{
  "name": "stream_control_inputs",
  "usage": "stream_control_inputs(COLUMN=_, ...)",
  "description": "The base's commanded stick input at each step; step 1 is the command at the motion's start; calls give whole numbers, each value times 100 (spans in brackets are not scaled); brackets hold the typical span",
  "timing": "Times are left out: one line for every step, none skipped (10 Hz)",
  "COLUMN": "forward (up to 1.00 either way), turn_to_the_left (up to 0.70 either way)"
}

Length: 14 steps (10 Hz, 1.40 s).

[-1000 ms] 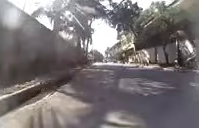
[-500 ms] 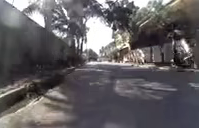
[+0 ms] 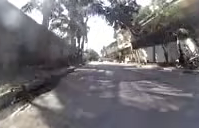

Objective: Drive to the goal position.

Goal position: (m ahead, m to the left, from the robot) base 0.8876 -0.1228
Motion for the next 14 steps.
stream_control_inputs(forward=70, turn_to_the_left=0)
stream_control_inputs(forward=70, turn_to_the_left=0)
stream_control_inputs(forward=70, turn_to_the_left=0)
stream_control_inputs(forward=70, turn_to_the_left=0)
stream_control_inputs(forward=70, turn_to_the_left=0)
stream_control_inputs(forward=70, turn_to_the_left=0)
stream_control_inputs(forward=70, turn_to_the_left=0)
stream_control_inputs(forward=45, turn_to_the_left=0)
stream_control_inputs(forward=10, turn_to_the_left=0)
stream_control_inputs(forward=0, turn_to_the_left=0)
stream_control_inputs(forward=0, turn_to_the_left=0)
stream_control_inputs(forward=0, turn_to_the_left=0)
stream_control_inputs(forward=0, turn_to_the_left=0)
stream_control_inputs(forward=0, turn_to_the_left=0)
